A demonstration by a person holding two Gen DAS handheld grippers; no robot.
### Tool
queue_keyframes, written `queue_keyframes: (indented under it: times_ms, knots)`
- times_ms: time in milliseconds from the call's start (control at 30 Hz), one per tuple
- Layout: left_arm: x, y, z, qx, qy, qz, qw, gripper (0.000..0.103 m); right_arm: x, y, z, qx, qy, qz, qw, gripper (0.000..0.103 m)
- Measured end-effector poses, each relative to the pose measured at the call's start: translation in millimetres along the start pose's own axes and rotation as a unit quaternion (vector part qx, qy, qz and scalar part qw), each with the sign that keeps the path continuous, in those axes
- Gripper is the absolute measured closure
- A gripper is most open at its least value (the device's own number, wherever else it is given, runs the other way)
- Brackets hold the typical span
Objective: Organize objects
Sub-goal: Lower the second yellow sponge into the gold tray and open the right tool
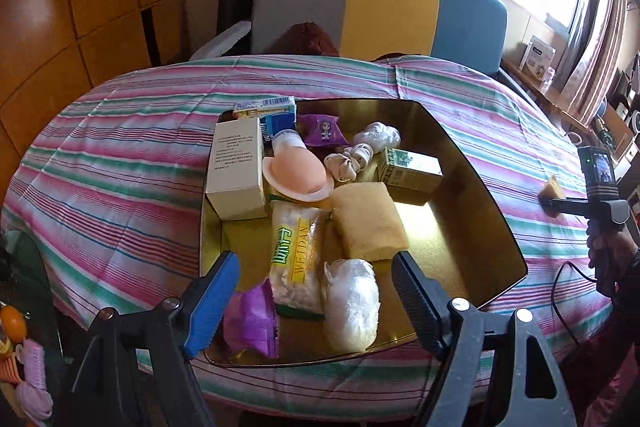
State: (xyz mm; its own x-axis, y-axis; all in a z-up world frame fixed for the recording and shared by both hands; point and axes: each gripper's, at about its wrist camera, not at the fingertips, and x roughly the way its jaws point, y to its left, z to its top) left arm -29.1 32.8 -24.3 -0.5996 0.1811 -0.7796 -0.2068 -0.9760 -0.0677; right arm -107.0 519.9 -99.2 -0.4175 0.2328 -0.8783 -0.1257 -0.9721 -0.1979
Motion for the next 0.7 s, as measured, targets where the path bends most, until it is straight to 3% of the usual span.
queue_keyframes:
  times_ms: [100, 300, 433, 533, 600, 700]
  knots:
    - [-0.4, 4.9, -0.1, -0.003, 0.002, -0.002, 1.0, 0.023, -12.8, 2.2, 0.1, 0.012, 0.004, 0.021, 1.0, 0.043]
    - [0.9, 23.1, 0.6, -0.029, 0.001, -0.011, 0.9995, 0.023, -92.8, 54.1, 7.5, -0.05, -0.073, 0.103, 0.991, 0.043]
    - [-1.3, 38.5, -1.4, -0.046, 0.0, -0.008, 0.9989, 0.023, -152.6, 123.9, 3.5, -0.142, -0.121, 0.172, 0.967, 0.043]
    - [-3.3, 48.2, -3.5, -0.053, -0.001, 0.0, 0.9986, 0.023, -175.8, 183.2, -3.4, -0.214, -0.127, 0.212, 0.945, 0.043]
    - [-4.3, 54.6, -5.4, -0.06, -0.001, 0.0, 0.9982, 0.023, -176.3, 216.8, -8.5, -0.251, -0.119, 0.221, 0.935, 0.043]
    - [-5.7, 64.2, -8.9, -0.069, 0.0, -0.001, 0.9976, 0.023, -162.0, 253.8, -10.5, -0.288, -0.098, 0.212, 0.929, 0.043]
